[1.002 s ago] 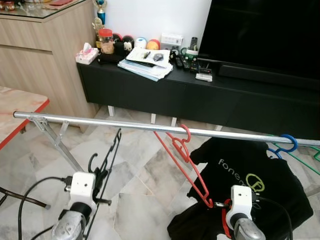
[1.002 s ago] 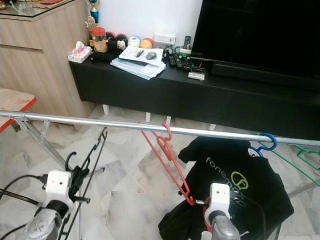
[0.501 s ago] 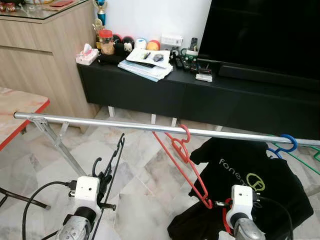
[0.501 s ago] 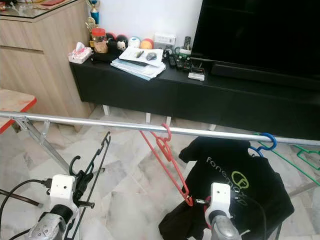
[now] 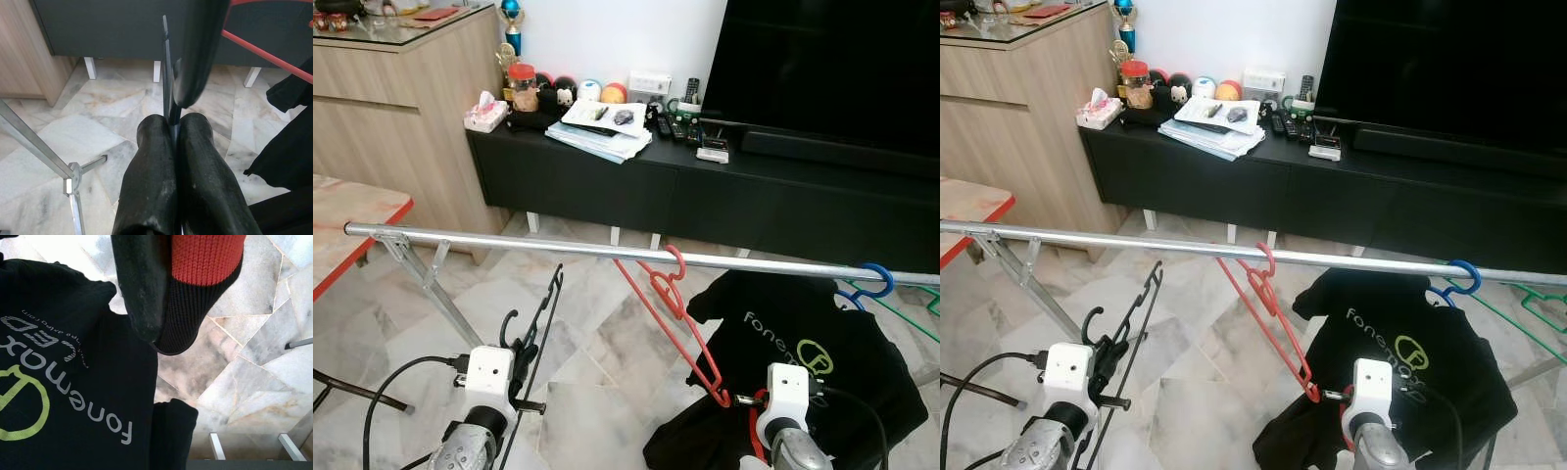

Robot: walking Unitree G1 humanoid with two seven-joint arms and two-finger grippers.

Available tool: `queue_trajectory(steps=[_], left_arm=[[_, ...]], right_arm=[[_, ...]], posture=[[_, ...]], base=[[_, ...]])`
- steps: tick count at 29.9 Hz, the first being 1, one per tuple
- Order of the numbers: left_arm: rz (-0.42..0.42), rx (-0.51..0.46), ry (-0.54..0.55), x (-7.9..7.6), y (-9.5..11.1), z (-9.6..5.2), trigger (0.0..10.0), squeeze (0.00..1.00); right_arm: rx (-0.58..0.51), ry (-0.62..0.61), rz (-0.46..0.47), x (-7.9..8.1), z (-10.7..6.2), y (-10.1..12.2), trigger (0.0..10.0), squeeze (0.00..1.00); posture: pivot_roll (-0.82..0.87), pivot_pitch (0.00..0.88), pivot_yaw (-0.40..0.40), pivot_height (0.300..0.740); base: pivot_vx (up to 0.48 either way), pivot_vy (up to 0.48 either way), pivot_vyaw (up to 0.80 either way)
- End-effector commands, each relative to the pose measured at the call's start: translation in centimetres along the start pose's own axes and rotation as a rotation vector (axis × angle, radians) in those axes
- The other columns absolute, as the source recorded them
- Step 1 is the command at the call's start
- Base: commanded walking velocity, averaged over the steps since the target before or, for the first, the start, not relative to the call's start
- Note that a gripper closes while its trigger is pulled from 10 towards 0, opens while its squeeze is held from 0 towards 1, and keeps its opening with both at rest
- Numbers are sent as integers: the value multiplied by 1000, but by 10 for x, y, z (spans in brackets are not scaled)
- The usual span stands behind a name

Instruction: Hang hanger

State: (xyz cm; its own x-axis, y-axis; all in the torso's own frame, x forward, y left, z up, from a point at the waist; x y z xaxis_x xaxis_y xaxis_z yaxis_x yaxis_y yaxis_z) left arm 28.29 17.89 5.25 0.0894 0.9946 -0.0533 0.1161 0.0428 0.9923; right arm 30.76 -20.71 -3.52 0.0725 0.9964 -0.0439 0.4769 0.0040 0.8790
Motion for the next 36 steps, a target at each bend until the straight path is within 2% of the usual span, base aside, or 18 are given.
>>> queue_trajectory(steps=[1, 2, 5, 22, 36], left_arm=[[-1, 6, -10, -2, 0, -2, 10000, 0], [0, 8, -11, -2, 0, -2, 10000, 0], [0, 11, -10, -1, 0, -3, 10000, 0], [-5, 19, 1, 0, -1, -6, 10000, 0], [-6, 21, 3, 0, -1, -7, 10000, 0]], right_arm=[[-56, -6, -2, 6, 2, 12, 10000, 0], [-85, -5, -1, 12, 5, 22, 10000, 0], [-88, -8, 2, 12, 6, 24, 10000, 0], [-63, -17, -7, 13, 2, 12, 10000, 0], [-46, -14, -12, 11, 3, 11, 10000, 0]], posture=[[90, 18, -29, 740], [91, 22, -29, 740], [91, 24, -30, 740], [94, 51, -32, 740], [97, 56, -34, 740]], base=[[0, 0, 0], [0, 0, 0], [-80, 0, 0], [-271, 0, 0], [-282, 0, 0]])
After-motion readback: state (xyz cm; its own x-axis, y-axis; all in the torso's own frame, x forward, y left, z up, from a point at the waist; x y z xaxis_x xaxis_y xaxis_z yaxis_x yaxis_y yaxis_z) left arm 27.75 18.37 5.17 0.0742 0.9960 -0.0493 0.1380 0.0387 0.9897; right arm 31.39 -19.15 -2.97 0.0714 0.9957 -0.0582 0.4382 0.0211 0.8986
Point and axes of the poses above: a point about 5 cm out from each wrist's last joint towards the gripper, its own z axis pointing out of the wrist towards the gripper, its own y axis along the axis of the wrist's last joint, x = y × z, the point moved 4 cm from there along z, pointing out of the wrist towards the gripper, and after that the axes turned 5 degrees about -z, right-handed, at the moved point
